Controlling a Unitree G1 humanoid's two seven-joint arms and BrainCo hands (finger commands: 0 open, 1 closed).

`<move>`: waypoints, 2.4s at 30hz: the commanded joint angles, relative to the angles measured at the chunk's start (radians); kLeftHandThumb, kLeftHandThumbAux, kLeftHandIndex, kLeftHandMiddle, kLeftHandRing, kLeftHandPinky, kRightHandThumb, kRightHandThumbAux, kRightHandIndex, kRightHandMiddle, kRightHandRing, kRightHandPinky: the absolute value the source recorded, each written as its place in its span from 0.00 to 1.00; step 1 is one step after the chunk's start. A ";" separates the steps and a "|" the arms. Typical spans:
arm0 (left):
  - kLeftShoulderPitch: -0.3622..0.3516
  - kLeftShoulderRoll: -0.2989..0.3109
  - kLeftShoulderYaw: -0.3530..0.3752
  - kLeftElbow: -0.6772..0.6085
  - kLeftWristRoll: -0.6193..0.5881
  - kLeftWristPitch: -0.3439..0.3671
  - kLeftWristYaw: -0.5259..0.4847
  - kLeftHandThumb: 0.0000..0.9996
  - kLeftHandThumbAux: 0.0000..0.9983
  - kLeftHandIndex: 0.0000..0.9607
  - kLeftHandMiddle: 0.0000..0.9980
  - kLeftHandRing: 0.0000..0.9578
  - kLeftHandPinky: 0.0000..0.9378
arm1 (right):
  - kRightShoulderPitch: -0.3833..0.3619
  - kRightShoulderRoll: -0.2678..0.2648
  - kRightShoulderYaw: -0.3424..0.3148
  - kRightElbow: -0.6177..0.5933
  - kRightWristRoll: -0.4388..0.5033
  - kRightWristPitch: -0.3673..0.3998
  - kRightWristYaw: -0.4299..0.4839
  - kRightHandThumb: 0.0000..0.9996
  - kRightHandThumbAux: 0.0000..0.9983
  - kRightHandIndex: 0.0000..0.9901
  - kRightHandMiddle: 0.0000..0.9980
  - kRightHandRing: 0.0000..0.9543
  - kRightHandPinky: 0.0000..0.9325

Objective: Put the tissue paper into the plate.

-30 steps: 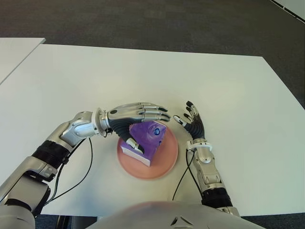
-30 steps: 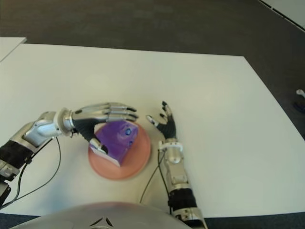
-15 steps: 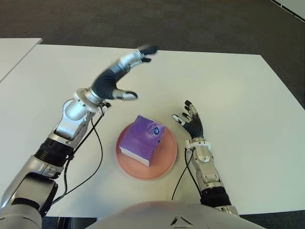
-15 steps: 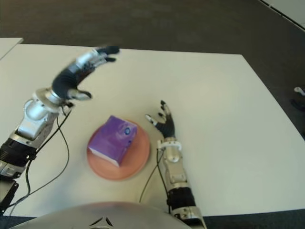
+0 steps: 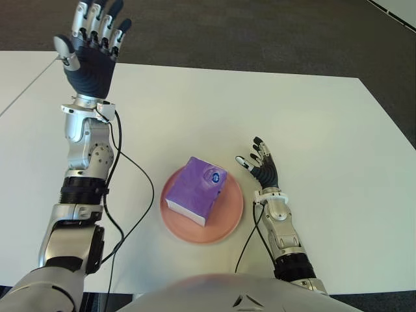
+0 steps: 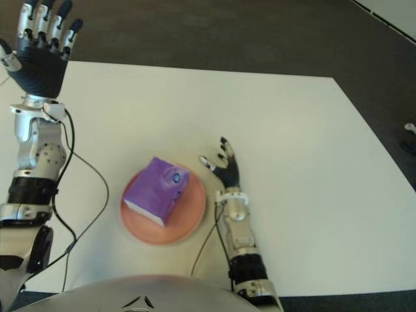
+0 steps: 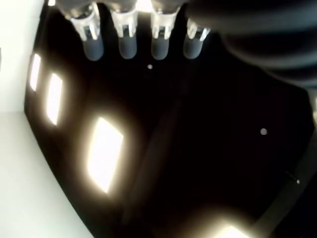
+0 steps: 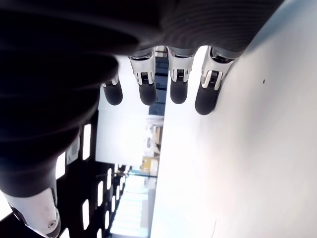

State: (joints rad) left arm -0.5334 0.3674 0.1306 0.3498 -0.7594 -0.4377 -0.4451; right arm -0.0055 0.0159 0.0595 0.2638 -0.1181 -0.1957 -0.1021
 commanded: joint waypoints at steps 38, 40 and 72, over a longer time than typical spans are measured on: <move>0.114 -0.136 -0.094 0.705 0.875 -0.214 0.540 0.00 0.47 0.00 0.00 0.00 0.00 | 0.076 0.010 0.012 -0.024 -0.004 0.113 0.004 0.20 0.71 0.00 0.05 0.07 0.12; 0.118 -0.131 -0.097 0.721 0.874 -0.225 0.519 0.00 0.48 0.00 0.00 0.00 0.00 | 0.074 0.011 0.011 -0.021 -0.002 0.113 0.002 0.20 0.71 0.00 0.05 0.07 0.12; 0.189 -0.214 -0.069 0.835 0.812 -0.277 0.467 0.00 0.51 0.00 0.00 0.00 0.00 | 0.066 -0.002 0.000 0.008 0.007 0.075 0.016 0.18 0.72 0.00 0.05 0.08 0.12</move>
State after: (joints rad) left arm -0.4134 0.2042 0.0555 1.1468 0.0727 -0.7601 0.0472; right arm 0.0219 0.0171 0.0621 0.2264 -0.1176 -0.1595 -0.0942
